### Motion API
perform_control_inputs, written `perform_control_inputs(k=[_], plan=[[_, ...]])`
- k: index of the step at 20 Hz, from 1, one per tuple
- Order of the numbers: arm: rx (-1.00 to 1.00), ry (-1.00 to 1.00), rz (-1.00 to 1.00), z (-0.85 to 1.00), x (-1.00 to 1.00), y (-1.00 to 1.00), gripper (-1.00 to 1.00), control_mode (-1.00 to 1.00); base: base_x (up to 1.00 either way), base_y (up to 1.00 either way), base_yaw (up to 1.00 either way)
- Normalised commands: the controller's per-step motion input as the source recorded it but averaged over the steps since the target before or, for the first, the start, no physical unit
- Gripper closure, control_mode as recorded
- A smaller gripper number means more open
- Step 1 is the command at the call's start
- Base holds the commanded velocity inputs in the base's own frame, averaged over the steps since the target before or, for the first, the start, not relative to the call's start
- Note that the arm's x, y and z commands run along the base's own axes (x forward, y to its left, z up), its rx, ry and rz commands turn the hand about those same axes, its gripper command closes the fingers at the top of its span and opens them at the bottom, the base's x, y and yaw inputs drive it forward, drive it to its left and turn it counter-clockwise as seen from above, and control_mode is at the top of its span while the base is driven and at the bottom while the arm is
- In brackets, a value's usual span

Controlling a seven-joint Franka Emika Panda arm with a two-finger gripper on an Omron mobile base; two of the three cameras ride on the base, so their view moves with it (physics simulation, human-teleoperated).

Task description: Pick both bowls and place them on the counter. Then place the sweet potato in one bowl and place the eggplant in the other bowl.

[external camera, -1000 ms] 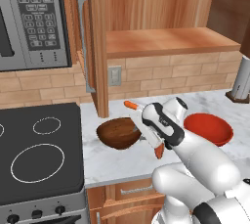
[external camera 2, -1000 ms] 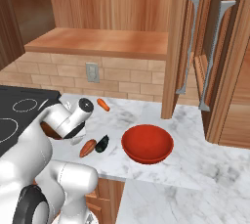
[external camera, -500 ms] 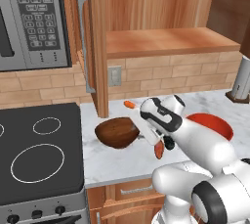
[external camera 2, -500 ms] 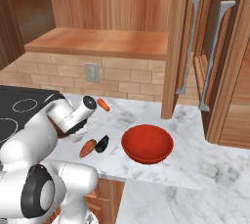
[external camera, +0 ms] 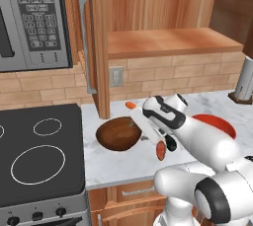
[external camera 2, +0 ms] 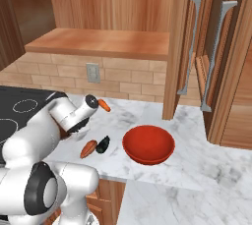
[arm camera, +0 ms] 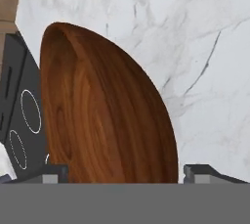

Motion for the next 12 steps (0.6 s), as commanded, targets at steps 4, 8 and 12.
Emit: perform_control_inputs(k=[4, 8, 12], plan=[[0.0, -0.16, 0.0, 0.17, -0.54, 0.0, -1.0, -1.0, 0.0, 0.0, 0.0], [-0.04, 0.0, -0.03, 0.57, -0.24, 0.0, -1.0, -1.0, 0.0, 0.0, 0.0], [-0.04, 0.0, -0.02, 0.46, -0.16, 0.0, -1.0, -1.0, 0.0, 0.0, 0.0]])
